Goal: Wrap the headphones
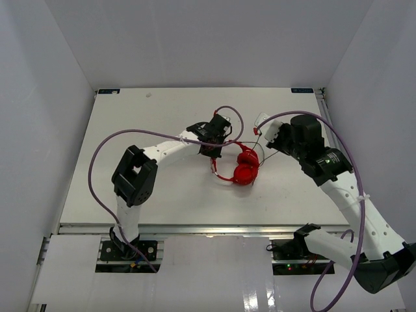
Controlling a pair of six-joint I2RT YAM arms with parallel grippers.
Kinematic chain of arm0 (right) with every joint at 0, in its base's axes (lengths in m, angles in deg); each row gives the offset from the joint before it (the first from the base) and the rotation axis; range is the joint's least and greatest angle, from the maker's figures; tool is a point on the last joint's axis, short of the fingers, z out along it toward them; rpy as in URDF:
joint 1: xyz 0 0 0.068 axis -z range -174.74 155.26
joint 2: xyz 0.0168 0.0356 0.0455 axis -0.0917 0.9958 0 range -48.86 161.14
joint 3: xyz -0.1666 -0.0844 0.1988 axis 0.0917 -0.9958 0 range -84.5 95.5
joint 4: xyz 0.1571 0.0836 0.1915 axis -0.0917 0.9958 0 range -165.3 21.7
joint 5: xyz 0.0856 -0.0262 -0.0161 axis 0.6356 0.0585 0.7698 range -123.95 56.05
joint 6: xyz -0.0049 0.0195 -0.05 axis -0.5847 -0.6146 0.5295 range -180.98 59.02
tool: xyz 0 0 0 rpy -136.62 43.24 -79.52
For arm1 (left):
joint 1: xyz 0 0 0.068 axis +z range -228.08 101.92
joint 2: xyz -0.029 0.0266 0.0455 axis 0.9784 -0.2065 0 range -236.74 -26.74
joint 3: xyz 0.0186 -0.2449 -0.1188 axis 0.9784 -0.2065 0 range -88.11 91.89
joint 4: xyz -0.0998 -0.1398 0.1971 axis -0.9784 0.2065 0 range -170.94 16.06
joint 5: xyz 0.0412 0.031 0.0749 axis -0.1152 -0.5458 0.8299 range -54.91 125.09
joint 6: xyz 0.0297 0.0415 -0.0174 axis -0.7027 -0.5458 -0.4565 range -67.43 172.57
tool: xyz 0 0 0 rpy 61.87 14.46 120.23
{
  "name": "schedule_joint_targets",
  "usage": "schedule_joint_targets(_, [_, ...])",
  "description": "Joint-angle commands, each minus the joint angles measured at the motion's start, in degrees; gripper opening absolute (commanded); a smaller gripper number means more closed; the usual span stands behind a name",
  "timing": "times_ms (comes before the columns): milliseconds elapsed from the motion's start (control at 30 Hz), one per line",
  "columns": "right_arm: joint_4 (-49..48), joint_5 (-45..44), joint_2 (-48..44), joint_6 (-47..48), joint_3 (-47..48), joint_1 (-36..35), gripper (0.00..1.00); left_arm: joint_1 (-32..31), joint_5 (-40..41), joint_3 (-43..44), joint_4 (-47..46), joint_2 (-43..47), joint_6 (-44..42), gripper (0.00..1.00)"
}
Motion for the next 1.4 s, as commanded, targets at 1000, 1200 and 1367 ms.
schedule_joint_targets(1000, [-14.1,46.8,-1.2,-19.2,-4.7,17.3,0.08,-3.2,-19.3,-31.1,-31.0,36.8,7.5,0.0])
schedule_joint_targets(1200, [-12.6,45.2,0.4,-17.4,-0.3,17.3,0.08,-3.3,-26.8,-29.3,-36.2,32.0,7.6,0.0])
schedule_joint_targets(1367, [-15.9,40.1,1.9,-19.4,-1.8,17.3,0.08,-5.3,-29.7,-26.5,-36.5,27.9,4.7,0.0])
